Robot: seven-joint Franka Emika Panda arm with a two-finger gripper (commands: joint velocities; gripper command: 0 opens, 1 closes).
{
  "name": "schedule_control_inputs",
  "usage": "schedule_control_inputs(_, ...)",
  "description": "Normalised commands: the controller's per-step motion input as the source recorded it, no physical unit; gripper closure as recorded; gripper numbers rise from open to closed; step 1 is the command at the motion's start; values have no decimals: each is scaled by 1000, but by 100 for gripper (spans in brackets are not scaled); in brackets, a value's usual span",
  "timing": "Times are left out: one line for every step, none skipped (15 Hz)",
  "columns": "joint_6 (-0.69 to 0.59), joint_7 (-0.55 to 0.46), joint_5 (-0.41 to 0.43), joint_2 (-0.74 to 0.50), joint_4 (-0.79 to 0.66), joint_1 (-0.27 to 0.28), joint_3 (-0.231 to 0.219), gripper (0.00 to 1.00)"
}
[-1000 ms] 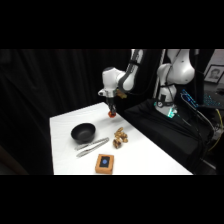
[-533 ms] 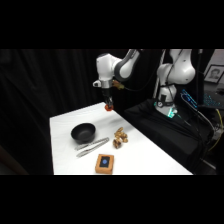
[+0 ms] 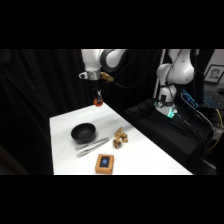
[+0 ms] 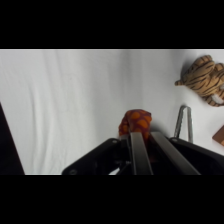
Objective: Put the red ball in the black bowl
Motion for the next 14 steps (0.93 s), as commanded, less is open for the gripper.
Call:
schedule_control_inputs(-201,-56,145,387,640,30,51,94)
schedule_control_inputs(-185,-82,179,389,633,21,59,94)
schedule_control_inputs(-168,-77,179,391,618,12,61,94)
schedule_control_inputs(-137,-89,190,393,596,1,63,94)
schedule_control_inputs(-86,-110,219,383,560,-17,68,94)
schedule_control_inputs(-6,-122,241,370,514,-33,75,94)
schedule_control_inputs(21,-132,231,352,474,-45,77,94)
schedule_control_inputs(31,-143,214,339,438,-56,79,94)
schedule_control_inputs(76,-137,187,346,399,-65,76,94)
schedule_control_inputs(84,-133,166,337,369,-73,74,94)
schedule_control_inputs(91,-130,158,323,338,-83,76,94)
schedule_control_inputs(111,-139,161,306,306,-94,84,94)
schedule_control_inputs(131,-148,172,295,275,-103,98,94)
schedule_control_inputs(151,-156,183,282,247,-109,112,95)
